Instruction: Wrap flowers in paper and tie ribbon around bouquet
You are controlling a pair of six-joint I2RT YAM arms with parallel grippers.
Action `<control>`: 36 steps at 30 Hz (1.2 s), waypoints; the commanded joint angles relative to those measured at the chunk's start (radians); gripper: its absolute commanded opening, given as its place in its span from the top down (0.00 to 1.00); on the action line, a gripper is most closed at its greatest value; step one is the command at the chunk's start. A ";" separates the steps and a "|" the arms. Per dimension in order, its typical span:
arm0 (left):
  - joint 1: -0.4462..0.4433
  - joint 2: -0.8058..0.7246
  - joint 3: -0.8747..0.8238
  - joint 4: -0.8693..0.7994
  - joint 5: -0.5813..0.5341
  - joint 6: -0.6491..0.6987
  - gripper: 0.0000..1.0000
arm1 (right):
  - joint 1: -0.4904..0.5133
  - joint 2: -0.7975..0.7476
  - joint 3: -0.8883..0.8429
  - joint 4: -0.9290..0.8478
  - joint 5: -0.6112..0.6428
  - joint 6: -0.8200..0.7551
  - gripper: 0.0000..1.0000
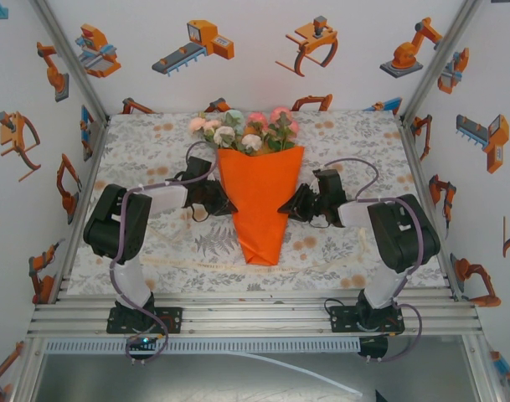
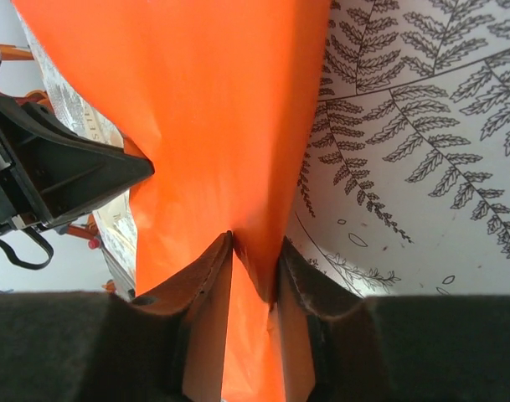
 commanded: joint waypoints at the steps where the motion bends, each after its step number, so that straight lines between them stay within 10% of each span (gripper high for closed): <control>1: -0.008 -0.075 -0.005 -0.063 -0.010 -0.021 0.87 | 0.014 -0.062 0.020 -0.037 -0.006 0.015 0.76; 15: -0.057 -0.191 -0.079 -0.094 0.028 -0.123 0.99 | 0.070 -0.277 -0.053 -0.231 0.076 -0.017 0.86; 28: -0.079 -0.129 -0.095 -0.136 -0.046 -0.135 0.52 | 0.077 -0.236 -0.038 -0.335 0.180 -0.077 0.41; 36: -0.078 -0.191 -0.082 -0.200 -0.079 -0.120 0.27 | 0.078 -0.330 0.017 -0.469 0.227 -0.147 0.31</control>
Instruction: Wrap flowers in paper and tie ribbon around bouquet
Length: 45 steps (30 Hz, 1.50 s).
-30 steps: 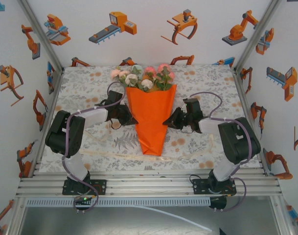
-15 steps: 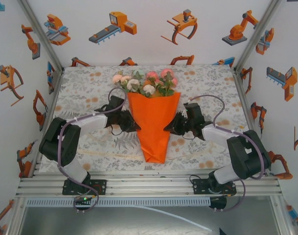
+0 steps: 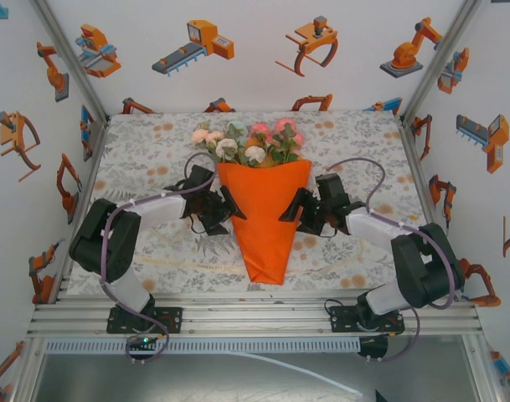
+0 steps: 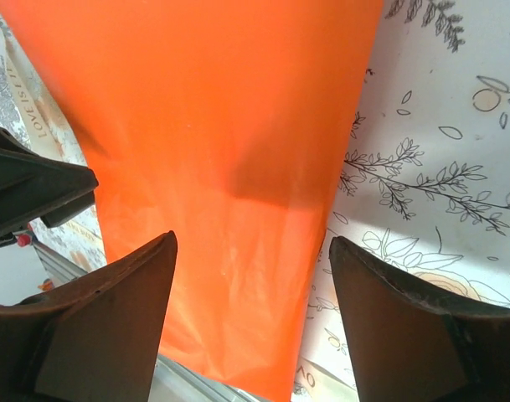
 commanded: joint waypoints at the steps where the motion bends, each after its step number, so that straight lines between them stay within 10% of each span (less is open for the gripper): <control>1: 0.000 -0.043 0.009 -0.060 -0.034 0.015 0.25 | 0.005 -0.058 0.035 -0.072 0.051 -0.047 0.31; 7: 0.016 -0.133 0.015 -0.126 -0.072 0.038 0.23 | -0.008 -0.148 0.089 -0.226 0.140 -0.107 0.30; 13: 0.130 -0.406 0.010 -0.348 -0.363 0.149 0.23 | -0.181 -0.409 0.032 -0.457 0.488 -0.200 0.24; 18: 0.327 -0.514 -0.026 -0.466 -0.527 0.267 0.22 | -0.515 -0.404 -0.039 -0.459 0.398 -0.304 0.24; 28: 0.429 -0.366 0.013 -0.571 -0.568 0.340 0.22 | -0.530 -0.075 0.036 -0.251 0.285 -0.391 0.35; 31: 0.431 -0.361 0.008 -0.624 -0.632 0.306 0.22 | -0.533 -0.010 0.065 -0.245 0.302 -0.417 0.46; 37: 0.438 -0.379 -0.014 -0.734 -0.672 0.206 0.23 | -0.535 -0.016 0.096 -0.244 0.228 -0.419 1.00; 45: 0.474 -0.325 -0.077 -0.668 -0.482 0.123 0.27 | -0.534 -0.245 0.051 -0.210 0.185 -0.287 1.00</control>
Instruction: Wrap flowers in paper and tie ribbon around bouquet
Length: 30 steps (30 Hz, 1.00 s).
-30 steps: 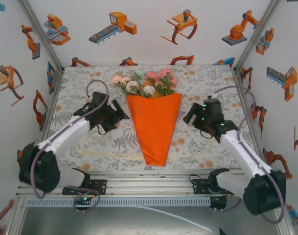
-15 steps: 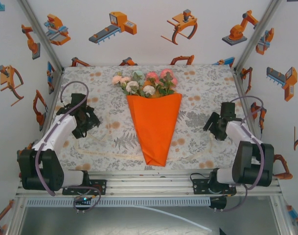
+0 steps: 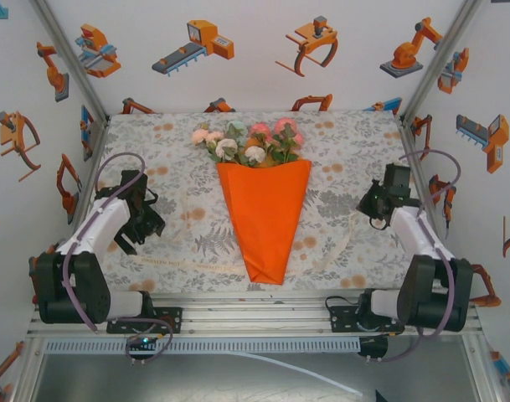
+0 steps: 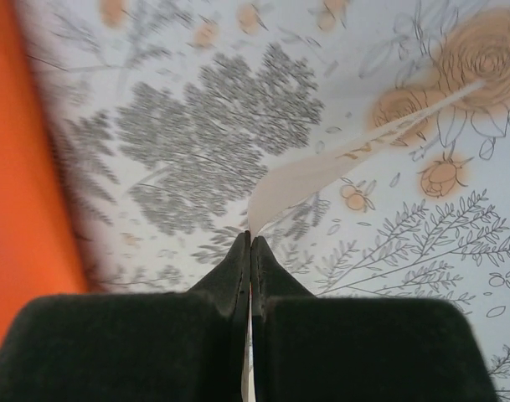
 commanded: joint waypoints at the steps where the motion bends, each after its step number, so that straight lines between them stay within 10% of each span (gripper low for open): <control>1: 0.005 0.025 -0.030 -0.002 0.091 -0.078 0.29 | -0.004 -0.076 -0.012 0.024 -0.021 0.069 1.00; 7: 0.030 0.037 -0.042 -0.099 -0.117 -0.190 0.33 | -0.003 -0.147 -0.010 0.028 -0.067 0.112 1.00; 15: 0.081 0.158 -0.085 0.076 -0.060 -0.147 0.37 | -0.004 -0.200 0.019 0.018 -0.115 0.121 1.00; 25: 0.102 0.236 -0.067 0.168 -0.024 -0.158 1.00 | -0.008 -0.256 0.022 -0.011 -0.025 0.099 1.00; 30: 0.112 0.169 0.014 0.127 -0.022 -0.107 1.00 | -0.029 -0.232 0.021 0.010 -0.038 0.135 1.00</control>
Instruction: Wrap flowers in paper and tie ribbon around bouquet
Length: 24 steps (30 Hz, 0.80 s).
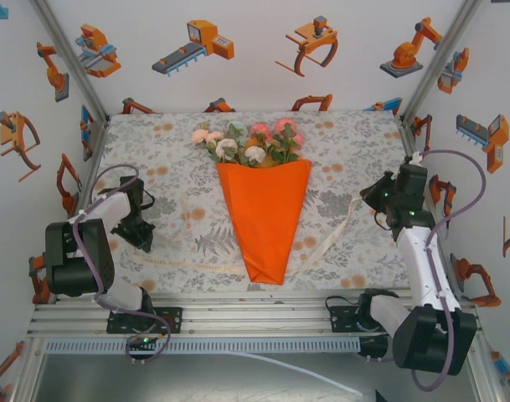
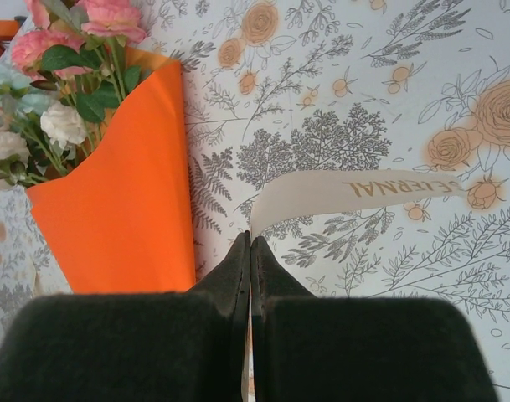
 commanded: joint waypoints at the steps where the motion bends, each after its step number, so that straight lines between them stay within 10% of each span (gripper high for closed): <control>1: 0.015 -0.041 0.054 0.009 -0.040 0.041 1.00 | -0.014 0.011 0.019 0.017 0.009 0.020 1.00; 3: 0.030 -0.078 0.088 -0.036 -0.108 0.062 1.00 | -0.015 0.009 0.023 0.017 -0.001 0.020 1.00; 6: 0.097 -0.107 0.115 -0.038 -0.147 0.123 0.72 | -0.015 -0.005 0.003 0.033 -0.027 0.031 1.00; 11: 0.267 -0.076 0.135 0.036 0.079 0.302 0.53 | -0.014 -0.061 -0.039 0.054 -0.057 0.048 1.00; 24: 0.227 0.038 0.109 0.217 0.154 0.594 0.44 | -0.015 -0.112 -0.057 0.079 -0.145 0.062 1.00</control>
